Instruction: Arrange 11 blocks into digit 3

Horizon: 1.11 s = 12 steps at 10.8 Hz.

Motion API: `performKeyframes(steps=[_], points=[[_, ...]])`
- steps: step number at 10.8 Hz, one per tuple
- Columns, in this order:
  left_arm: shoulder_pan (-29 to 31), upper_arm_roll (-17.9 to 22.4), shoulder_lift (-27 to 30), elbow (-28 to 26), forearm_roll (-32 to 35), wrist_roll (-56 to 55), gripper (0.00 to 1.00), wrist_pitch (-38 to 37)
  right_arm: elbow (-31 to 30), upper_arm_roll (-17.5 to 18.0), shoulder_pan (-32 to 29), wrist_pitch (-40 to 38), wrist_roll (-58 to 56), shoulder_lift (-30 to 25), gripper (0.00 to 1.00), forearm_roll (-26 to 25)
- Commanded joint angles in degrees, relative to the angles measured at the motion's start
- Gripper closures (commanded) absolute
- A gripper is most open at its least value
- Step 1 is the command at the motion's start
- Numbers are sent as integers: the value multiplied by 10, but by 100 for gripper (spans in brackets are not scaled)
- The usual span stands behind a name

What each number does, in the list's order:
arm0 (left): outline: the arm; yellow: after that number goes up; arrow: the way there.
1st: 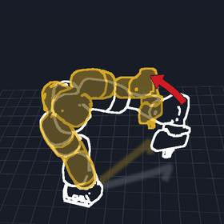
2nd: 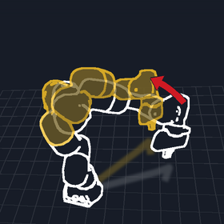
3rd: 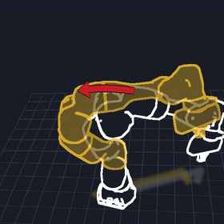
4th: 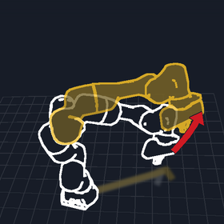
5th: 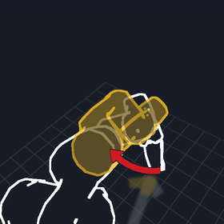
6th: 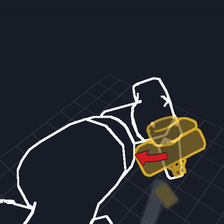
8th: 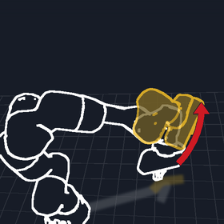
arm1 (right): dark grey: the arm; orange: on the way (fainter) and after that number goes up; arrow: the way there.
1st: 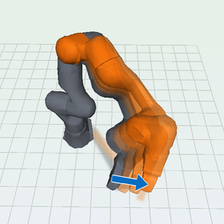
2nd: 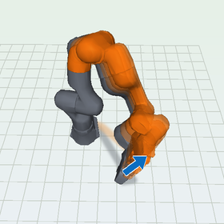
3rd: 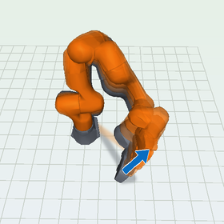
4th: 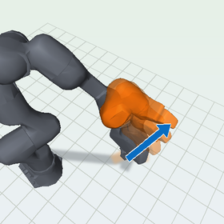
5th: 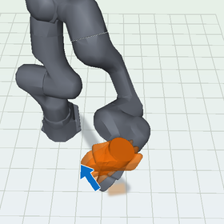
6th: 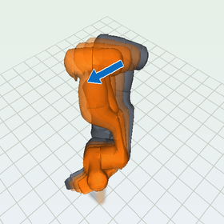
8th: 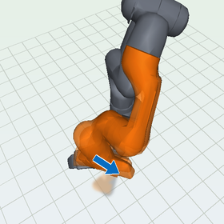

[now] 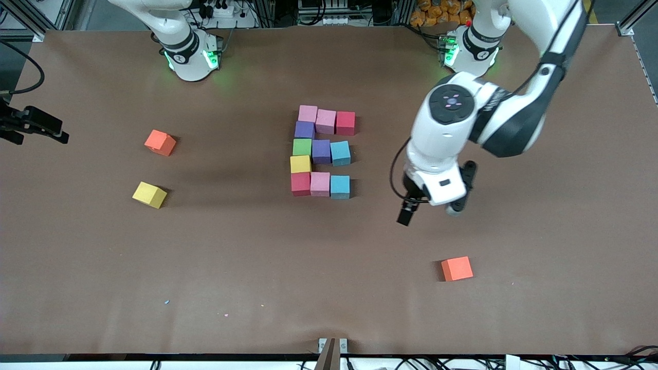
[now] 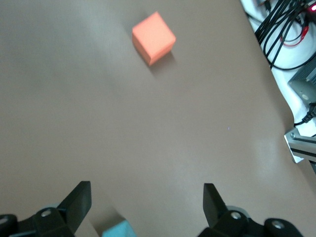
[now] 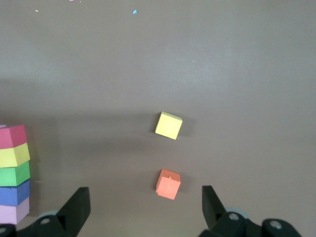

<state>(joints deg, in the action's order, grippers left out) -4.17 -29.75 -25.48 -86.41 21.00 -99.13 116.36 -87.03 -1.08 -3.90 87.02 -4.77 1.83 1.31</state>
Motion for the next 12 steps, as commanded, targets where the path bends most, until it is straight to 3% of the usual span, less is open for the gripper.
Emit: performKeyframes(steps=[1, 3, 9, 12], points=[[45, -7, 44, -17, -10, 109, 0, -43, 11, -2, 3, -3, -2, 5, 0, 3], [87, -7, 79, -17, -75, 222, 0, -65, 11, -2, 3, 11, -1, 4, 0, 1], [186, -7, 123, -17, -87, 481, 0, -138, 10, -2, 7, 21, 1, -2, 0, -10], [264, -7, 151, -16, -158, 645, 0, -153, 10, -2, 7, 21, 7, -2, 0, -10]])
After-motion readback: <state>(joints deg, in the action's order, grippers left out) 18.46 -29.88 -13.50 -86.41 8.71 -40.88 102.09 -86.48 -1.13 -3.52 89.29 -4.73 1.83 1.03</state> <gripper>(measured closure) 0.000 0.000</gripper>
